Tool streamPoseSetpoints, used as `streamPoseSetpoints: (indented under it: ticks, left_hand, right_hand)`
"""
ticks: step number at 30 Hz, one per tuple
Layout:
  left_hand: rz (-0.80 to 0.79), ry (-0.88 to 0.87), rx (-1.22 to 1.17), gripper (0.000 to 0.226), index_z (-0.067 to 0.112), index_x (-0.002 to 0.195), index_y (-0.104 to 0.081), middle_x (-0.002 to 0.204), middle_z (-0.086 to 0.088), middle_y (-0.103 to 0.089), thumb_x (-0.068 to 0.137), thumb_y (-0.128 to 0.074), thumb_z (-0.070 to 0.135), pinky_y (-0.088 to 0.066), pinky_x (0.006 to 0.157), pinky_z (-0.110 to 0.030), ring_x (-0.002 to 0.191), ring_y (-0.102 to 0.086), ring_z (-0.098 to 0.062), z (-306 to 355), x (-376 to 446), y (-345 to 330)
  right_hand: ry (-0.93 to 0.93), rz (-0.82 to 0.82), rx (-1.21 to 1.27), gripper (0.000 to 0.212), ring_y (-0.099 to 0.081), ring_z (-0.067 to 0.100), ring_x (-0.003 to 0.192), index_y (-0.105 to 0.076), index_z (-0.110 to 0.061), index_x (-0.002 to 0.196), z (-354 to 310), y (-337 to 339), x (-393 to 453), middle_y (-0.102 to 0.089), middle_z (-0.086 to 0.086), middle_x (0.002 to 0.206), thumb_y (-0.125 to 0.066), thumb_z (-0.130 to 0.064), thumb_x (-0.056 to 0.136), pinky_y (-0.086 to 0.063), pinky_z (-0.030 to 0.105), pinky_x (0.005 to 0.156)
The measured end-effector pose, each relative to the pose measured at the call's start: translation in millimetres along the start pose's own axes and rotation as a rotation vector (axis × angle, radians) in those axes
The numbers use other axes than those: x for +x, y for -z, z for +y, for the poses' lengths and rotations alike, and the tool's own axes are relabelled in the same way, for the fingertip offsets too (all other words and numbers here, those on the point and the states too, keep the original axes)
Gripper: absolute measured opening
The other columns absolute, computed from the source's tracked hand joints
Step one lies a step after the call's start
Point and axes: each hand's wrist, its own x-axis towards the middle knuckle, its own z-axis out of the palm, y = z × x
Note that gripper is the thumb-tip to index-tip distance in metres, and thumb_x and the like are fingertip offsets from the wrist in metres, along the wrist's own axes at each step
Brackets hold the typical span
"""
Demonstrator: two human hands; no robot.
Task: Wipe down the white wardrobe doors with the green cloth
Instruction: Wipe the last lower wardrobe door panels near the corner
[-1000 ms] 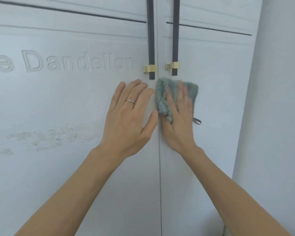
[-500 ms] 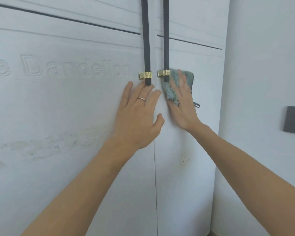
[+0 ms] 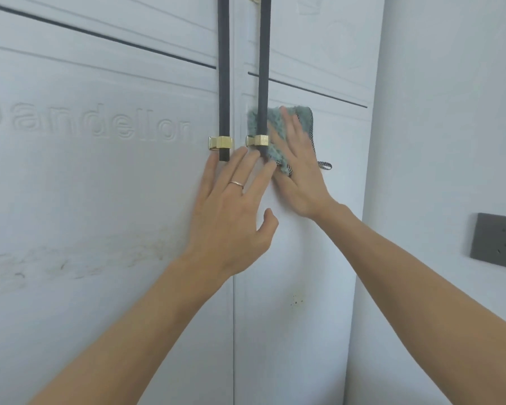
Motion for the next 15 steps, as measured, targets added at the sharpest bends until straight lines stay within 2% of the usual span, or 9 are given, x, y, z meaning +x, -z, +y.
streamPoseSetpoints:
  ticks: [1,3,6,9,11,12,15]
  left_hand:
    - [0.004,0.005,0.019,0.064,0.013,0.149,-0.053,0.157,-0.013,-0.048,0.089,-0.05,0.033,-0.009,0.129,-0.051,0.152,-0.035,-0.028,1,2,-3]
    - [-0.001,0.007,0.075,0.065,0.012,0.148,-0.053,0.158,-0.018,-0.044,0.087,-0.054,0.033,-0.002,0.129,-0.049,0.151,-0.037,-0.031,4,4,-9]
    - [-0.044,-0.017,0.144,0.07,0.013,0.15,-0.05,0.16,-0.021,-0.038,0.084,-0.055,0.036,0.008,0.129,-0.048,0.151,-0.034,-0.032,2,4,-11]
    - [-0.078,-0.063,0.196,0.073,0.014,0.15,-0.05,0.161,-0.025,-0.035,0.082,-0.051,0.04,0.009,0.128,-0.053,0.153,-0.03,-0.035,1,3,-12]
    - [-0.087,-0.052,0.181,0.074,0.016,0.152,-0.049,0.161,-0.025,-0.034,0.082,-0.051,0.041,0.008,0.128,-0.053,0.154,-0.029,-0.035,-1,3,-13]
    - [-0.081,-0.042,0.16,0.075,0.016,0.153,-0.048,0.161,-0.024,-0.034,0.082,-0.052,0.042,0.008,0.128,-0.052,0.154,-0.029,-0.034,-2,3,-13]
    - [-0.055,-0.065,0.147,0.077,0.017,0.155,-0.046,0.16,-0.023,-0.035,0.082,-0.055,0.04,0.003,0.128,-0.054,0.153,-0.029,-0.034,-3,1,-14]
  right_hand:
    - [-0.057,0.03,0.009,0.059,0.004,0.025,0.159,-0.02,-0.026,0.162,9,1,1,-0.002,-0.001,0.171,-0.036,-0.041,0.107,-0.005,0.058,0.126]
    - [-0.307,0.137,0.092,0.059,0.004,0.019,0.159,-0.009,-0.037,0.16,31,7,2,0.0,-0.005,0.172,-0.038,-0.035,0.108,-0.004,0.051,0.128]
    - [-0.776,0.273,0.294,0.063,-0.002,0.013,0.158,-0.004,-0.033,0.162,75,25,-4,-0.003,-0.008,0.171,-0.037,-0.035,0.109,-0.008,0.045,0.128]
    - [-1.003,0.317,0.336,0.065,-0.003,0.012,0.158,-0.002,-0.031,0.163,102,36,-5,-0.002,-0.01,0.171,-0.034,-0.043,0.108,-0.009,0.046,0.128]
    - [-0.955,0.32,0.287,0.062,-0.002,0.015,0.158,-0.005,-0.027,0.164,84,28,-1,-0.001,-0.007,0.172,-0.034,-0.039,0.109,-0.007,0.046,0.127]
    - [-0.848,0.32,0.247,0.062,-0.002,0.017,0.158,-0.008,-0.025,0.164,67,21,-1,-0.002,-0.004,0.172,-0.035,-0.037,0.109,-0.007,0.047,0.127]
    - [-0.341,0.228,0.096,0.064,0.001,0.024,0.159,-0.019,-0.025,0.163,16,-6,-10,-0.005,0.003,0.172,-0.035,-0.043,0.104,-0.004,0.052,0.127]
